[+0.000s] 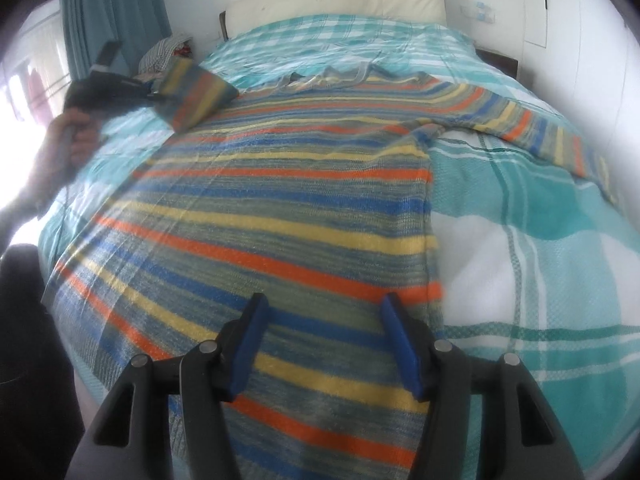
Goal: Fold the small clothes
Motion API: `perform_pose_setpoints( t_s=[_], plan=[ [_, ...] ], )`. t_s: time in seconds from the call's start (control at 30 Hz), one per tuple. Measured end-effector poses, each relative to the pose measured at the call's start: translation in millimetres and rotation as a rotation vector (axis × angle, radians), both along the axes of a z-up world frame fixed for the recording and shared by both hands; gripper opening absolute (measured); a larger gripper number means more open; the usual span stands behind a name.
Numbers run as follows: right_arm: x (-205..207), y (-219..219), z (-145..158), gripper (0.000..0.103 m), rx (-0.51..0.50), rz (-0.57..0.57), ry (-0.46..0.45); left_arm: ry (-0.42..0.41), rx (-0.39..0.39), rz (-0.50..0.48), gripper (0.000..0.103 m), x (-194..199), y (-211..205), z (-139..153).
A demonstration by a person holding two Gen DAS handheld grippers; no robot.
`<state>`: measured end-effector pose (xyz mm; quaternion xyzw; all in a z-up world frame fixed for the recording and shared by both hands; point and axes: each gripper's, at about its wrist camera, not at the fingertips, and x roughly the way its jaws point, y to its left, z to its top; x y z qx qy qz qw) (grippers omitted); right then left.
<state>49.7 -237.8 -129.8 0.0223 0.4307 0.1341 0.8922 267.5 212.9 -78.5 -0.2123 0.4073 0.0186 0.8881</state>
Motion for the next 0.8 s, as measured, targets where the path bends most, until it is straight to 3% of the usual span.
perform_pose_setpoints(
  t_s=[0.07,0.13,0.27,0.57,0.8],
  plan=[
    [1,0,-1,0.061,0.011,-0.006,0.001,0.040,-0.016,0.147,0.004,-8,50,-10],
    [1,1,-1,0.062,0.013,-0.009,0.002,0.090,-0.036,0.215,0.003,-16,82,-26],
    [2,3,-2,0.063,0.004,-0.007,0.001,0.149,-0.058,0.210,0.003,-29,88,-56],
    [0,4,-4,0.063,0.004,-0.008,-0.005,0.135,-0.183,0.297,0.002,-46,110,-78],
    [0,4,-4,0.064,0.005,-0.007,-0.005,0.131,-0.121,0.299,0.006,-48,106,-74]
  ],
)
